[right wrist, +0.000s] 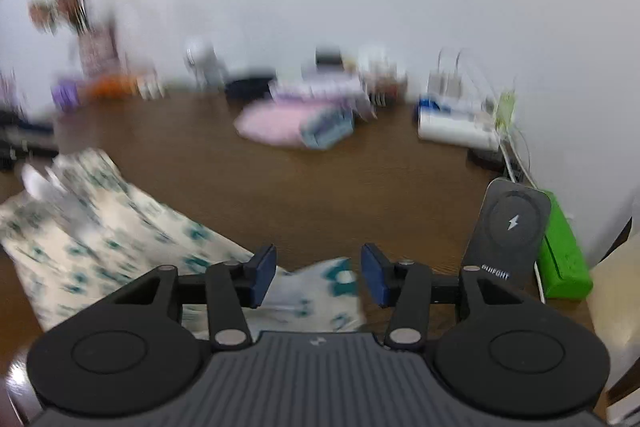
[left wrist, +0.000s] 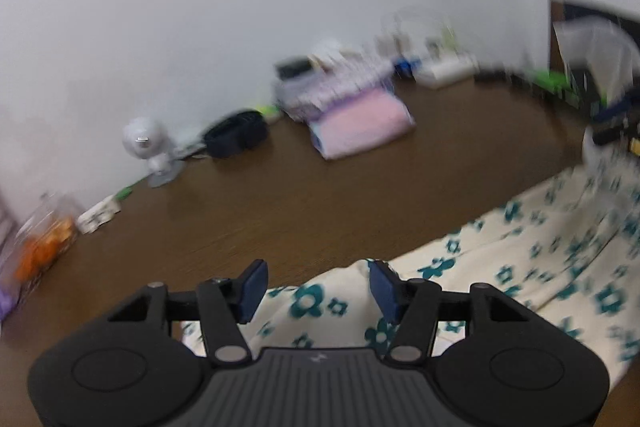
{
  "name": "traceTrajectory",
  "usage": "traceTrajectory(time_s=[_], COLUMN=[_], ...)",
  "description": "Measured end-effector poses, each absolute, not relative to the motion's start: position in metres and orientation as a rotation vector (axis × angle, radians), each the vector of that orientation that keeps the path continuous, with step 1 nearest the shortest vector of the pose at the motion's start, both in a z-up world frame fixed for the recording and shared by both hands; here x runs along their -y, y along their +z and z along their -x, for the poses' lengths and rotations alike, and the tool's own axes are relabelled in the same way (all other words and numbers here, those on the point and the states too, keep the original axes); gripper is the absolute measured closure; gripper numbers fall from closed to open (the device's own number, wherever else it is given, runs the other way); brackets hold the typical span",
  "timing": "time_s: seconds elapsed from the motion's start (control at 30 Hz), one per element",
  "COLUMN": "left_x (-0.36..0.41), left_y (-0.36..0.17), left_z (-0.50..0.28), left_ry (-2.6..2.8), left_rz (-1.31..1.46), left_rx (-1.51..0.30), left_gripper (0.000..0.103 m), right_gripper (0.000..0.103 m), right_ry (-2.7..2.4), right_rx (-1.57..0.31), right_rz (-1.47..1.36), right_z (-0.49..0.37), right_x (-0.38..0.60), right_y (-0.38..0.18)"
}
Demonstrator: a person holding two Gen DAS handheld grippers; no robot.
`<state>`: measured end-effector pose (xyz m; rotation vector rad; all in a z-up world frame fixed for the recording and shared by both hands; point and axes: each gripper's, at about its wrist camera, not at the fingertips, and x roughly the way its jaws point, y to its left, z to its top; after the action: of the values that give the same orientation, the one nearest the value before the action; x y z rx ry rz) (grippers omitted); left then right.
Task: Fold clothes
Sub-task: 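Grasp the garment edge with the right gripper while the left gripper pinches it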
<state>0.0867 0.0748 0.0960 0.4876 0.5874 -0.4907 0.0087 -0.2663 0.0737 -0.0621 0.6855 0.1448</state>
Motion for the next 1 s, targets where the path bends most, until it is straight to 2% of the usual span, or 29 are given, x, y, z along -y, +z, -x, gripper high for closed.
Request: traceTrajectory(time_s=[0.07, 0.1, 0.13, 0.17, 0.3, 0.37, 0.4, 0.43, 0.47, 0.5, 0.53, 0.57, 0.67, 0.73, 0.8, 0.93, 1.0], left_x=[-0.064, -0.061, -0.060, -0.061, -0.080, -0.090, -0.096, -0.102, -0.108, -0.113, -0.116, -0.116, -0.104, -0.094, -0.083, -0.077, -0.082], left_y=[0.082, 0.075, 0.071, 0.069, 0.081, 0.082, 0.083, 0.089, 0.096, 0.106, 0.115, 0.121, 0.118, 0.104, 0.085, 0.058, 0.055], left_z=[-0.094, -0.096, -0.096, -0.096, -0.054, -0.038, -0.032, -0.033, -0.035, -0.042, -0.049, -0.058, -0.093, -0.118, -0.129, -0.133, -0.140], left_ry=[-0.529, -0.549, -0.550, -0.552, -0.584, -0.668, -0.714, -0.734, -0.754, -0.727, -0.683, -0.633, -0.608, -0.660, -0.729, -0.810, -0.809], left_rz=[-0.536, -0.558, -0.560, -0.552, -0.567, -0.610, -0.629, -0.615, -0.599, -0.566, -0.546, -0.550, -0.586, -0.577, -0.616, -0.766, -0.744], left_rx=[-0.599, -0.599, -0.611, -0.632, -0.590, -0.613, -0.624, -0.615, -0.605, -0.585, -0.563, -0.547, -0.578, -0.639, -0.704, -0.722, -0.713], left_gripper=[0.051, 0.058, 0.093, 0.099, 0.099, 0.089, 0.085, 0.071, 0.049, 0.040, 0.029, 0.029, 0.028, 0.027, 0.027, 0.025, 0.024], right_gripper=[0.056, 0.068, 0.078, 0.098, 0.098, 0.097, 0.096, 0.095, 0.087, 0.072, 0.062, 0.049, 0.048, 0.055, 0.067, 0.072, 0.080], right_ry=[0.178, 0.188, 0.195, 0.200, 0.276, 0.428, 0.471, 0.479, 0.490, 0.507, 0.522, 0.535, 0.536, 0.484, 0.478, 0.504, 0.507], right_rx=[-0.766, -0.800, -0.828, -0.837, -0.696, -0.624, -0.647, -0.694, -0.704, -0.697, -0.680, -0.655, -0.649, -0.709, -0.799, -0.897, -0.895], right_rz=[0.073, 0.071, 0.057, 0.041, 0.109, 0.225, 0.283, 0.341, 0.372, 0.387, 0.371, 0.321, 0.126, 0.096, 0.136, 0.242, 0.282], right_z=[-0.028, -0.035, -0.038, -0.038, 0.003, 0.037, 0.045, 0.048, 0.048, 0.048, 0.046, 0.042, 0.011, -0.018, -0.039, -0.048, -0.044], right_x=[0.267, 0.267, 0.267, 0.266, 0.260, 0.253, 0.247, 0.240, 0.236, 0.235, 0.239, 0.245, 0.274, 0.282, 0.276, 0.255, 0.249], right_y=[0.062, 0.055, 0.049, 0.044, 0.054, 0.060, 0.057, 0.052, 0.049, 0.048, 0.052, 0.060, 0.079, 0.079, 0.067, 0.044, 0.039])
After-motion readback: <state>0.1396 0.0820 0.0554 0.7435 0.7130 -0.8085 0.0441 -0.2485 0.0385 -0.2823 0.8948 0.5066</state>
